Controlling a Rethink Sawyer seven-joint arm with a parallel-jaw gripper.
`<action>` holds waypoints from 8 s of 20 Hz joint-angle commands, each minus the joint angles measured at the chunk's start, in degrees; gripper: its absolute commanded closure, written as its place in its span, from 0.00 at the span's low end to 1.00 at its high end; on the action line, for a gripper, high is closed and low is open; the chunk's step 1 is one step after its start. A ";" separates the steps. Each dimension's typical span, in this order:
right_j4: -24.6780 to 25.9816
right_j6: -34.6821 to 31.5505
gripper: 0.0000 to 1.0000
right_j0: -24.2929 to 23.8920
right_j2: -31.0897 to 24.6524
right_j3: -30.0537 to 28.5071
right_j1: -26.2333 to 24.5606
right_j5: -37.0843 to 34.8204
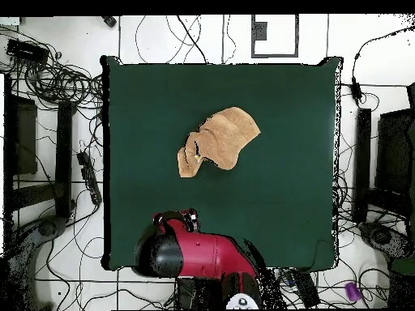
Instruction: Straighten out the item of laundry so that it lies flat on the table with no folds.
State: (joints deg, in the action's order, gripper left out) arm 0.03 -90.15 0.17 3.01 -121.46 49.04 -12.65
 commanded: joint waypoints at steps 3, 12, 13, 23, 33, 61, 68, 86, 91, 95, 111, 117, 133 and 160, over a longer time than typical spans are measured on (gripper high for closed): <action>0.10 -8.54 0.00 -0.16 -2.03 7.23 -11.67 2.91; -1.31 -7.96 0.00 -1.20 -1.76 12.21 -12.12 -1.47; -1.61 -7.52 0.00 -1.60 -1.98 12.87 -11.45 -3.71; -4.91 -8.29 0.00 -4.79 -3.69 19.93 -7.06 -17.15; -5.61 -10.83 0.00 -5.30 -4.65 19.99 -10.85 -13.23; -13.24 -15.62 0.00 -4.00 -2.13 23.19 -20.90 -2.68; -16.34 -16.02 0.00 -3.00 -1.22 27.07 -22.27 -2.31; -17.26 -13.29 0.00 -2.72 0.10 33.06 -19.76 -10.74; -16.76 -13.17 1.00 -2.72 0.02 32.54 -19.64 -8.40; -16.84 -13.46 1.00 -2.55 0.33 32.54 -19.68 -8.36; -16.44 -15.47 1.00 1.23 6.17 25.51 -9.16 -23.71; -15.54 -14.96 1.00 1.80 8.39 23.44 -4.59 -28.60; -10.10 -10.25 1.00 2.00 15.46 21.35 5.21 -41.22; -0.07 -13.14 1.00 6.15 26.70 22.88 15.88 -54.11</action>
State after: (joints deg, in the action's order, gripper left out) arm -1.31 -90.20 4.76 29.59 -95.25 64.96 -58.76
